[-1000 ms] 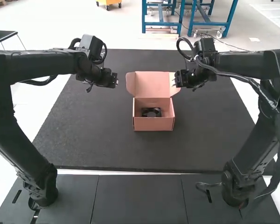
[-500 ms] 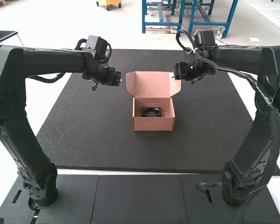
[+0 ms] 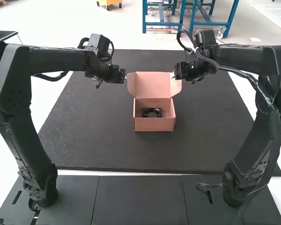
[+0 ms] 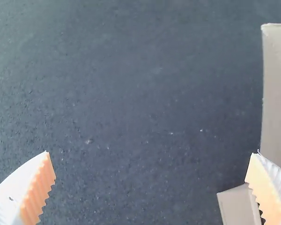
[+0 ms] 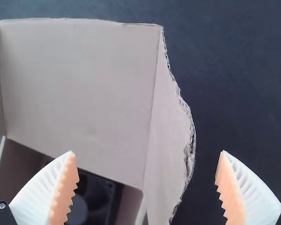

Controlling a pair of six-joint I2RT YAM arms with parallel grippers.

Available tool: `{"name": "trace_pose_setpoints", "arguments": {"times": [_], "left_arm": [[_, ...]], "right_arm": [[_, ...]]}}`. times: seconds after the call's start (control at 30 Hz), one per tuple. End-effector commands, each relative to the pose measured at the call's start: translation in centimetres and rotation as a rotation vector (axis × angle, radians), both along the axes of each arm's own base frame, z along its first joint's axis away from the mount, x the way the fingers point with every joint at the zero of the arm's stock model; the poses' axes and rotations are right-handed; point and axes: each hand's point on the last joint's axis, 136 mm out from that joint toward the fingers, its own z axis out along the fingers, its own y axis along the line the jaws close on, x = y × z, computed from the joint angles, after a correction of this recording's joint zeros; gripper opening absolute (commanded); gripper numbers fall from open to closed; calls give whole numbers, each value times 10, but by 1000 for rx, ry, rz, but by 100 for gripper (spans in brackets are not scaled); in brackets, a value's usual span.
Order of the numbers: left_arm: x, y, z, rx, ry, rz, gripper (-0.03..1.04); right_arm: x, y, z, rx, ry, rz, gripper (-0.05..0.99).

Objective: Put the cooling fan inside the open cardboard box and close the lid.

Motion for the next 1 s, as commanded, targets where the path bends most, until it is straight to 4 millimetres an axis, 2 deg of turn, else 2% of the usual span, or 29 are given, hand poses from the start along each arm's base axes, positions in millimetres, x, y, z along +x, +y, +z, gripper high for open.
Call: {"name": "trace_pose_setpoints", "arguments": {"times": [0.0,0.17,0.37,0.43,0.67,0.83,0.97], "left_arm": [[1,-17,13,-61,-9,-48,96],[-13,-37,8,-81,35,-104,96],[-20,-48,7,-92,48,-118,96],[-20,-50,7,-93,51,-119,96],[-24,-50,7,-89,58,-122,96],[-27,-49,7,-86,66,-121,96],[-27,-48,7,-85,69,-120,96]], "right_arm": [[7,4,18,38,-27,0,66],[6,5,20,53,-16,1,66],[5,6,25,75,0,3,62],[6,5,28,79,-4,0,60],[5,5,33,95,5,9,39],[5,5,32,97,8,10,32],[5,5,26,91,20,13,32]]}}
